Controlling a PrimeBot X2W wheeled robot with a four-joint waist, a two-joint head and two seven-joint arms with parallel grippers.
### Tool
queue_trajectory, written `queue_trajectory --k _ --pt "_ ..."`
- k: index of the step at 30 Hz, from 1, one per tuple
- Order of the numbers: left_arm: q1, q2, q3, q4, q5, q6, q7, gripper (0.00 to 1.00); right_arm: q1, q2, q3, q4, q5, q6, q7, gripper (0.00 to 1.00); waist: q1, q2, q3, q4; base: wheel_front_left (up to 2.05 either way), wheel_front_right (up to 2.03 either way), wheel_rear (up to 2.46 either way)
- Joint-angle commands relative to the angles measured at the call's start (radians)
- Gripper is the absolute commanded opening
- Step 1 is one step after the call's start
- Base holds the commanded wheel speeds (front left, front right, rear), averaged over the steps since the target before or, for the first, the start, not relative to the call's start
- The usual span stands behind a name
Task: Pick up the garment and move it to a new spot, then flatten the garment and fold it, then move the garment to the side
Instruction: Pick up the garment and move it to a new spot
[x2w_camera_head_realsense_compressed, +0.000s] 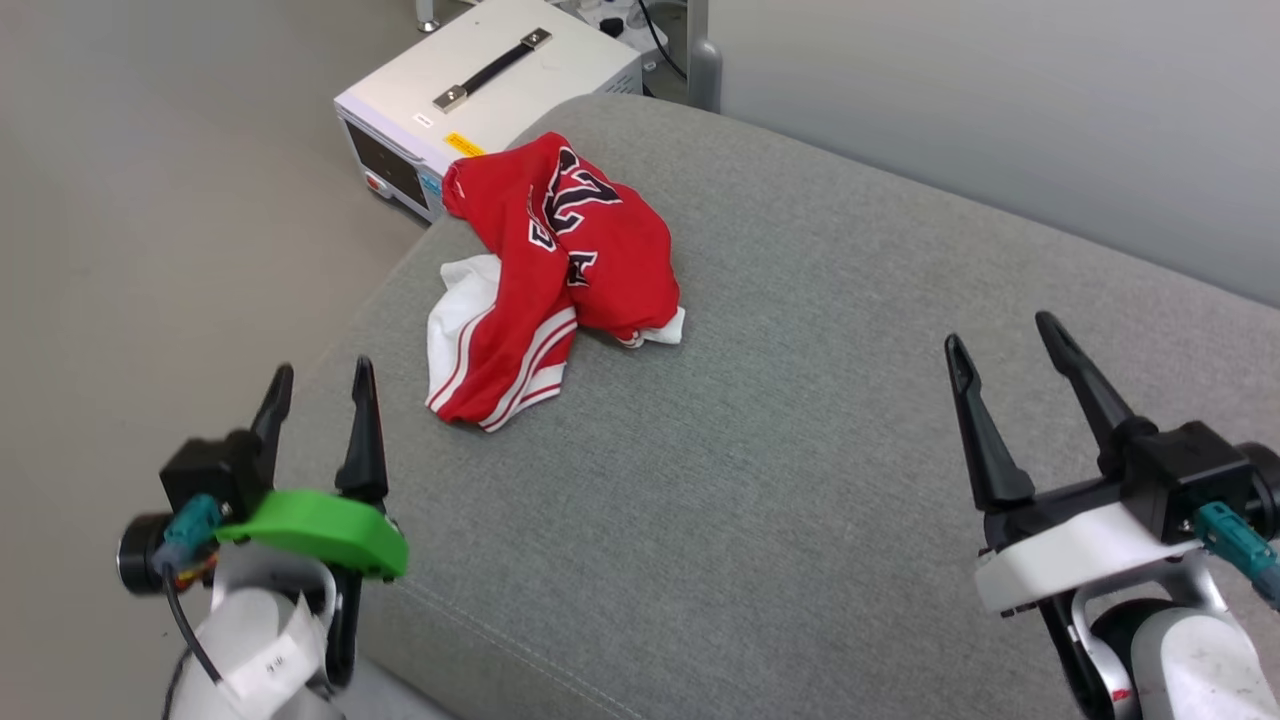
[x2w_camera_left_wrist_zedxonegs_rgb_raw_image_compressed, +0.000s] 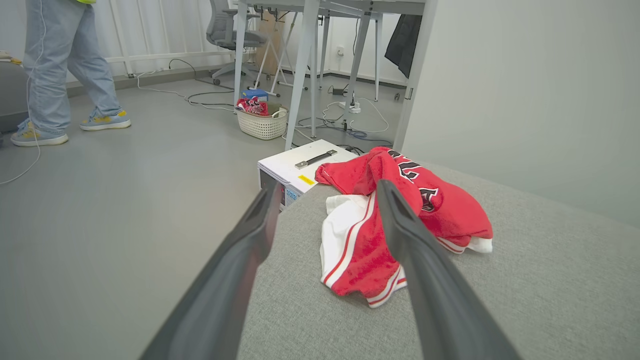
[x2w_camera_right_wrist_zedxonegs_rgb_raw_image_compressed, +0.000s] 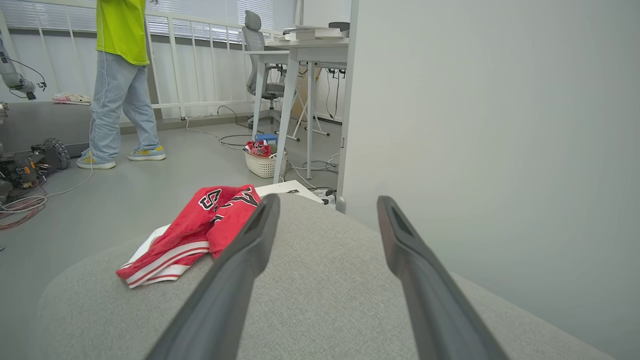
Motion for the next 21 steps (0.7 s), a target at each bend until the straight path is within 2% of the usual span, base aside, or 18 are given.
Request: queue_trajectory --k 1,6,10,15,21 --pt "-0.052 0.019 -0.009 0.016 -0.017 -0.01 0.003 1.0 -0.027 -0.013 0.001 -0.02 -0.008 -0.001 0.01 1.0 0.0 0.0 0.037 -0.027 0.0 0.0 0.0" --pt "-0.195 0.077 -0.035 0.069 -0.093 -0.024 0.055 1.0 -0.07 -0.04 0.004 -0.06 -0.003 -0.001 0.043 1.0 0.0 0.0 0.106 -0.072 0.0 0.0 0.0" --pt "-0.328 0.155 -0.105 0.123 -0.184 -0.03 0.129 1.0 -0.11 -0.063 0.002 -0.097 -0.001 -0.001 0.068 1.0 0.0 0.0 0.175 -0.11 0.0 0.0 0.0" --pt "-0.49 0.265 -0.222 0.237 -0.347 -0.035 0.26 1.0 -0.157 -0.095 0.0 -0.145 0.0 -0.001 0.098 1.0 0.0 0.0 0.267 -0.144 0.0 0.0 0.0" --pt "-0.6 0.333 -0.336 0.396 -0.494 -0.036 0.438 1.0 -0.195 -0.112 0.002 -0.177 0.0 -0.001 0.12 1.0 0.0 0.0 0.354 -0.183 0.0 0.0 0.0"
